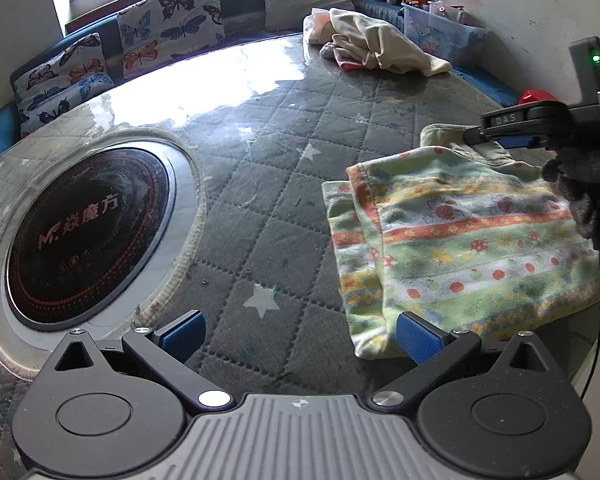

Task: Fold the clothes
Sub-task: 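Reach the right gripper to the blanket's folded edge and grasp it, then hold the blanket edge closed in the right gripper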

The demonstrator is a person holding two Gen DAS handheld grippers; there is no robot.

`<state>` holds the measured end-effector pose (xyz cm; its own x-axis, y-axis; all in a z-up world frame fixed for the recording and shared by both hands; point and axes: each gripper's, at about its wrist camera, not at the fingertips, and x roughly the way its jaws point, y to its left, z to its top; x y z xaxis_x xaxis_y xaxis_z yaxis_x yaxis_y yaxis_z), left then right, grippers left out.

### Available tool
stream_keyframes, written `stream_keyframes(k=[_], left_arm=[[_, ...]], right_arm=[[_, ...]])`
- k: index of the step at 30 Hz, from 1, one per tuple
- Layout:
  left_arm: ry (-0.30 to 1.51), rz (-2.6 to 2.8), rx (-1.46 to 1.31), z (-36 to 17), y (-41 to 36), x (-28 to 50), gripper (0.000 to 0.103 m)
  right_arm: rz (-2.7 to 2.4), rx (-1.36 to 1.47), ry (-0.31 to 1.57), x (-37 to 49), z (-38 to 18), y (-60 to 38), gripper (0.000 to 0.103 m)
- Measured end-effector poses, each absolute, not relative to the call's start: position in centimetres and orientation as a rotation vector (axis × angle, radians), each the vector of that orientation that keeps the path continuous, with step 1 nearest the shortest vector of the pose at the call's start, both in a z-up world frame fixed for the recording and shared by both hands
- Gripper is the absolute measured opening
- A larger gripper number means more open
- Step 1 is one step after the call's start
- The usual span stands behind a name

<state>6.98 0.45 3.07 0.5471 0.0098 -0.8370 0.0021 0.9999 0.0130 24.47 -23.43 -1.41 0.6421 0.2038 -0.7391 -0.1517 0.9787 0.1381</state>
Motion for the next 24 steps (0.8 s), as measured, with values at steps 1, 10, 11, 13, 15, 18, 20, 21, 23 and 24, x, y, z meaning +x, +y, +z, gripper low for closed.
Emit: stream_keyframes(k=[1,10,11,13,15,18,20,21,23,24], left_arm=[[0.991,0.001,0.014,3.1,0.3,6.9,0.103],[1.005,-0.006,0.018,3.0,-0.5,7.0,0.103],[1.006,-0.005,0.019,3.0,-0.5,7.0,0.103],[1.009,-0.001,0.021,3.0,-0.6,7.0,0.103],[1.013,-0.001,0.022,2.9,-0.7,7.1,0.103],[1.016,0.001,0.026,2.9,-0.8,7.1,0.103],[1.016,-0.002,0.025,2.9,-0.9,7.0,0.103],[1.016,-0.002,0.026,3.0,-1.0,7.0,0.103],[1.015,-0.002,0.028,3.0,-1.1,7.0,0.103],[1.017,-0.001,0.029,2.9,-1.1,7.0,0.103]], right_arm=[[0.205,0.058,0.848,24.4,-1.4,-23.3,0.049],[0.234,0.008,0.847,23.7,-1.4,-22.6,0.032],[0.234,0.003,0.846,23.6,-1.4,-22.5,0.03],[0.235,-0.013,0.841,23.5,-1.3,-22.4,0.025],[0.231,-0.019,0.829,23.2,-1.2,-22.4,0.019],[0.227,-0.034,0.809,22.8,-1.0,-22.3,0.014],[0.228,-0.042,0.809,22.8,-0.9,-22.3,0.013],[0.229,-0.043,0.811,22.8,-0.9,-22.3,0.013],[0.231,-0.047,0.816,22.9,-1.0,-22.3,0.014],[0.231,-0.046,0.817,22.9,-1.0,-22.3,0.017]])
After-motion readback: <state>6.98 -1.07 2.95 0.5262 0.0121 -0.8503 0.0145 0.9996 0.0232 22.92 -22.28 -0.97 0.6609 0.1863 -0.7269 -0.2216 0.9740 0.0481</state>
